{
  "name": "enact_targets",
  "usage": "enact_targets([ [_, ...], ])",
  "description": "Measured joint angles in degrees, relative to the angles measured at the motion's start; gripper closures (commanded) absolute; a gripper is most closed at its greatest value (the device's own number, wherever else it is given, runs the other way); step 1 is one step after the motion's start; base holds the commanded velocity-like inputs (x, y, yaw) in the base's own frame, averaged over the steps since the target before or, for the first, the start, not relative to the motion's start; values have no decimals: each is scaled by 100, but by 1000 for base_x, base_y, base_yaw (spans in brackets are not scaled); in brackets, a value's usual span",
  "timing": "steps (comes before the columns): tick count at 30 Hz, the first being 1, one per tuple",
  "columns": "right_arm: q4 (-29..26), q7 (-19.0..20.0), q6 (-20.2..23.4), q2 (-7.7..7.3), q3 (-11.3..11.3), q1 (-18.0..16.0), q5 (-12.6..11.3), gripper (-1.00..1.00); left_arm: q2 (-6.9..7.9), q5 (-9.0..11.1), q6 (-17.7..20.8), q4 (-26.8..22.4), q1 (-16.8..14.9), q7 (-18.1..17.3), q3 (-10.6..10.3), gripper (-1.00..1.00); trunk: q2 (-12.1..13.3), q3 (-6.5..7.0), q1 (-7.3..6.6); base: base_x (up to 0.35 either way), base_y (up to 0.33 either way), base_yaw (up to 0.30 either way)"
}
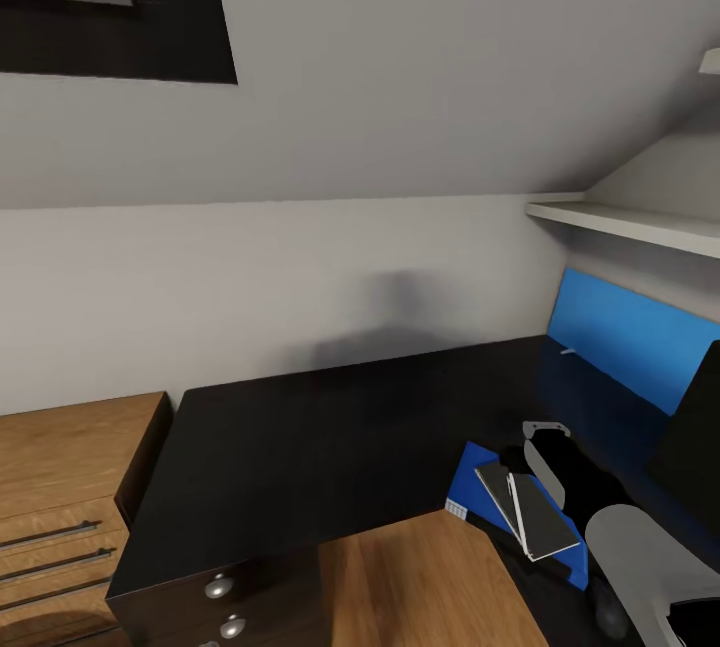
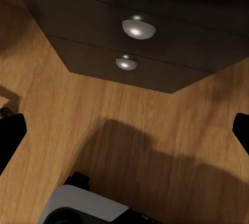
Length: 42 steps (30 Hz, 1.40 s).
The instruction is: In the bedroom, organize the workspace by keeping the computer under the desk, ensuring the monitor is on the desk, placing the keyboard on the desk next to the monitor, placing the mouse on the desk next to the keyboard, moving the folder from the swivel chair onto the desk next to the mouse, stacking the notebook on top of the folder with the pen on top of the notebook, and positioning the swivel chair next to the desk.
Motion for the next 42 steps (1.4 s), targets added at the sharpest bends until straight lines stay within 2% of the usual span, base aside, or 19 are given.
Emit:
enact_targets([
  [11, -35, 16, 3, 6, 7, 0, -8, -100, 0, 0, 0, 0, 0, 0, -1, -100, 0, 0, 0, 0, 0, 0],
  [14, -266, 78, 56, 35, 13, 0, -34, -100, 0, 0, 0, 0, 0, 0, -1, -100, 0, 0, 0, 0, 0, 0],
  [26, -690, 99, 99, 399, 6, 93, -51, -100, -4, 0, 0, 7, 0, 0, -6, -100, 0, 0, 0, 0, 0, 0],
  [28, -871, 97, 99, 505, 7, 185, -50, -100, -6, 0, 0, 8, 0, 0, -8, -100, 0, 0, 0, 0, 0, 0],
  [29, -1181, 89, 99, 623, 12, 391, -59, -100, -8, 0, 0, 22, -1, 0, -9, -100, 0, -1, 0, 0, 0, 0],
  [30, -1358, 85, 103, 681, 17, 513, -45, -100, -8, -3, 0, 44, 0, 0, -9, -100, 0, 0, 0, 0, 0, 0],
  [31, -1364, 85, 105, 683, 16, 517, -37, -100, -8, -3, 0, 45, 0, 0, -9, -100, 0, 0, 0, 0, 0, 0],
  [33, -1719, 76, 113, 801, 23, 727, -36, -100, -9, -6, 0, 92, 0, 0, -14, -100, 0, 0, 0, 0, 0, 0],
  [38, -2232, 70, 194, 969, 29, 1032, -23, -100, -9, -9, 0, 124, 0, 0, -12, -100, 0, 0, 0, 0, 0, 0],
  [42, -2566, 63, 229, 1034, 35, 1200, -32, -100, -9, -9, -2, 129, 0, 0, -10, -100, 0, 0, 0, 0, 0, 0],
])
